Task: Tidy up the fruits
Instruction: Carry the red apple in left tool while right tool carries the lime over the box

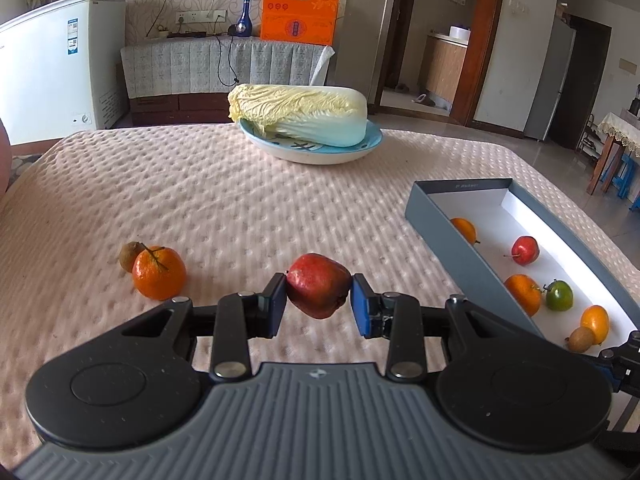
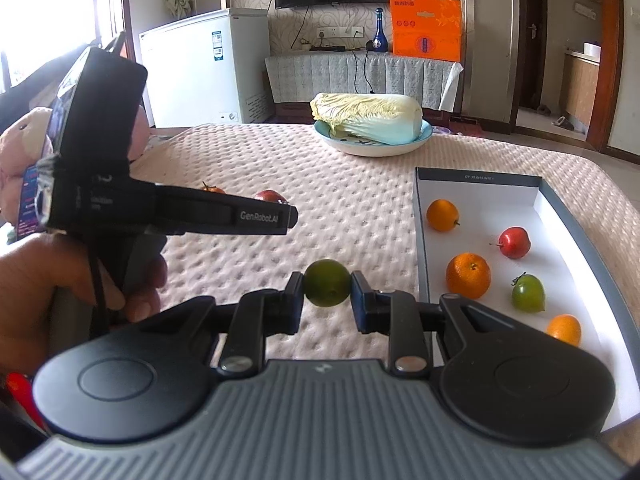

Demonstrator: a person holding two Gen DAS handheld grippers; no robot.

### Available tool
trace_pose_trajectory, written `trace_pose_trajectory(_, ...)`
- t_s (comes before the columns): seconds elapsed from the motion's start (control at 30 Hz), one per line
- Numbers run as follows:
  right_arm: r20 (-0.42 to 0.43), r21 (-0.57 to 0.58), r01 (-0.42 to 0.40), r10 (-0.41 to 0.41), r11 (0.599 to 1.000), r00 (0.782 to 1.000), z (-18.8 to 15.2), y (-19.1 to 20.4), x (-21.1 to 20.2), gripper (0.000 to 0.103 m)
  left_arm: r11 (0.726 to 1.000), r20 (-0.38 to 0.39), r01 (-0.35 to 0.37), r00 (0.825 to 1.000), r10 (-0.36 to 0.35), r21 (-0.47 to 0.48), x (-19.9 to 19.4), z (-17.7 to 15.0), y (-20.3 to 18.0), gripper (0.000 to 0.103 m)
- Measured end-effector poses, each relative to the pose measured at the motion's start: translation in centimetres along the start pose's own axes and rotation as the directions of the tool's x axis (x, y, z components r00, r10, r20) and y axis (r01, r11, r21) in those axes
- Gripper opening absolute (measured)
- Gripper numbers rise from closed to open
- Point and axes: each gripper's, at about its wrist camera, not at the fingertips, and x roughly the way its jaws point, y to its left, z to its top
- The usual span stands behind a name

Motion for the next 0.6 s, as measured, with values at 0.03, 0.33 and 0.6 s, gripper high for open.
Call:
trace_pose_trajectory(0.03, 0.002, 0.000, 0.001, -0.001, 1.000, 1.000, 0.0, 0.0, -0.1, 0.027, 1.000, 0.000, 0.000, 1.000, 0.000, 0.003, 0.0, 0.1, -0.2, 0.040)
trace_pose_trajectory(0.33, 0.018, 0.012, 0.014, -0.015, 1.000, 1.000, 0.0, -0.9, -1.3, 0.027, 1.000, 0.013, 0.011, 1.000, -0.011, 0.020, -0.5, 0.6, -2.0, 0.040)
trace_pose_trajectory(0.6, 0.032, 0.026, 0.029, -0.030, 0.999, 0.999, -0.1, -2.0, -2.2, 0.027, 0.998, 0.029, 0.042, 0.999, -0.043, 0.043, -0.8, 1.1, -4.5, 0.040)
